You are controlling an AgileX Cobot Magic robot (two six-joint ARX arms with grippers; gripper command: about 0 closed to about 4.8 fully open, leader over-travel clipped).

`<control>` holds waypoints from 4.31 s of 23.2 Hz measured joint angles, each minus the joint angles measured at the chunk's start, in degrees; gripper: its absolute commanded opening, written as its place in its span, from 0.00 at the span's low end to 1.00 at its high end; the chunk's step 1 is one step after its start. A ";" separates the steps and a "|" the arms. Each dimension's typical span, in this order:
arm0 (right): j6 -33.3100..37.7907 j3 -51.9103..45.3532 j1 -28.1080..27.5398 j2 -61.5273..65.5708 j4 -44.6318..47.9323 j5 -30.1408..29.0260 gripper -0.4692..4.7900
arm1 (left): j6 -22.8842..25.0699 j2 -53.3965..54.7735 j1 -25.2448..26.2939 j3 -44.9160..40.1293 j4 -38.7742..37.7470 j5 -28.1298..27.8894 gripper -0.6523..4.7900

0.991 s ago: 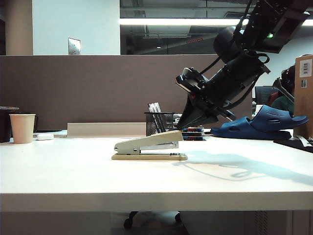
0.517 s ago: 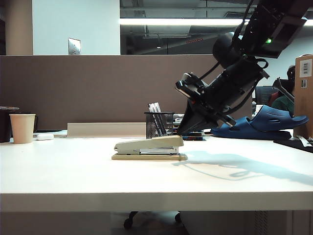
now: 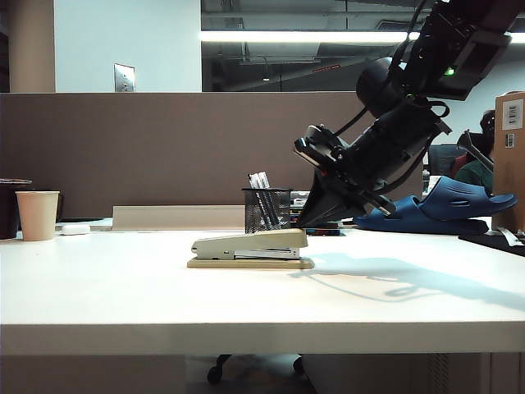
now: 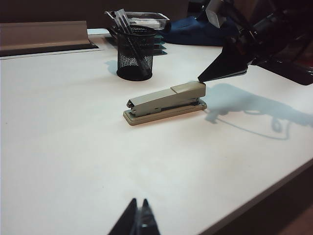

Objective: Press the stapler down.

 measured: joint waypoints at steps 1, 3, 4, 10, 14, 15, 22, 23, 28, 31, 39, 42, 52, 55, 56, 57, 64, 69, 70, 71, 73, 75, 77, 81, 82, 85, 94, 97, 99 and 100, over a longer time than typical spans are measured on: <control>0.00 0.00 0.00 0.00 -0.02 0.00 0.07 | 0.00 0.00 0.00 0.00 0.00 0.00 0.11; 0.00 0.00 0.00 0.00 -0.04 0.00 0.07 | 0.00 0.00 0.00 0.00 0.00 0.00 0.11; 0.00 0.00 0.00 0.00 -0.04 0.00 0.07 | 0.00 0.00 0.00 0.00 0.00 0.00 0.11; 0.00 0.07 0.00 0.00 -0.28 0.00 0.07 | 0.00 0.00 0.00 0.00 0.00 0.00 0.11; 0.00 0.13 0.00 0.00 -0.35 0.00 0.07 | 0.00 0.00 0.00 0.00 0.00 0.00 0.11; 0.00 0.13 0.00 0.00 -0.37 0.00 0.07 | 0.00 0.00 0.00 0.00 0.00 0.00 0.11; 0.00 0.13 0.00 -0.11 -0.52 -0.24 0.07 | 0.00 0.00 0.00 0.00 0.00 0.00 0.11; 0.00 0.11 0.00 -0.33 -0.79 -0.28 0.07 | 0.00 0.00 0.00 0.00 0.00 0.00 0.11; 0.00 0.09 0.02 -1.46 -1.25 -0.42 0.07 | 0.00 0.00 0.00 0.00 -0.02 -0.02 0.11; 0.00 0.07 0.02 -2.45 -1.60 -0.28 0.07 | 0.00 -0.02 0.00 0.00 0.00 -0.02 0.11; -0.02 -0.02 0.02 -6.93 -0.63 -0.22 0.07 | 0.00 0.00 0.00 0.00 -0.02 -0.02 0.11; -0.92 -0.04 0.02 -10.27 -0.37 -0.22 0.07 | 0.02 0.00 0.00 0.00 -0.02 -0.02 0.11; -3.15 -0.04 -3.74 -21.70 -0.85 0.15 0.07 | 0.00 0.00 0.00 0.00 0.00 -0.04 0.11; -5.40 -0.02 -6.08 -27.28 -1.51 1.36 0.07 | 0.00 0.00 0.00 0.00 0.00 -0.07 0.11; -6.43 -0.04 -6.73 -29.77 -2.36 3.67 0.07 | 0.00 0.00 0.02 0.00 0.00 -0.15 0.11; -7.39 -0.04 -7.10 -31.43 -3.13 5.66 0.07 | 0.00 0.00 0.02 0.00 0.00 -0.28 0.11; -14.80 -0.02 -10.71 -46.58 -11.02 18.14 0.07 | 0.00 0.00 0.00 -0.02 1.86 -15.61 0.11; -15.17 -1.55 -17.27 -56.04 -16.63 19.52 0.07 | 0.02 0.00 0.02 -0.02 3.93 -18.43 0.11; -15.10 -4.04 -19.87 -59.74 -17.07 19.52 0.07 | 0.02 0.00 0.02 -0.02 3.96 -18.47 0.11; -15.06 -5.68 -21.18 -61.94 -17.29 19.54 0.07 | 0.00 0.00 0.02 -0.02 3.96 -18.47 0.11; -15.04 -10.47 -23.63 -67.71 -17.42 19.54 0.07 | 0.02 0.00 0.02 -0.02 4.04 -18.95 0.11; -14.84 -15.69 -23.61 -73.50 -17.59 19.28 0.07 | 0.00 0.00 0.02 -0.04 4.72 -19.08 0.11; -13.18 -20.22 -23.41 -78.01 -17.20 18.80 0.07 | 0.02 0.00 0.02 -0.02 6.82 -19.10 0.11; -10.60 -29.07 -23.43 -87.21 -15.63 17.73 0.07 | 0.00 0.00 0.00 -0.02 11.61 -19.08 0.11; -10.49 -31.26 -23.43 -89.37 -14.80 17.68 0.07 | 0.02 0.00 0.00 -0.02 12.81 -19.26 0.11; -10.47 -39.08 -23.43 -95.91 -13.81 17.62 0.07 | 0.00 0.00 0.00 -0.02 14.49 -21.18 0.11; -10.19 -56.43 -23.39 -110.95 -6.95 16.96 0.07 | 0.02 0.00 0.00 -0.02 16.37 -24.41 0.11; -8.94 -58.38 -23.34 -110.97 -3.08 17.05 0.07 | 0.00 0.00 -0.02 -0.02 16.61 -24.39 0.11; -8.83 -60.30 -23.37 -110.97 -1.20 18.93 0.07 | 0.02 0.00 0.00 -0.04 16.59 -24.57 0.11; -8.79 -61.09 -23.37 -110.97 -0.81 19.30 0.07 | 0.02 0.00 0.00 -0.02 16.61 -24.57 0.11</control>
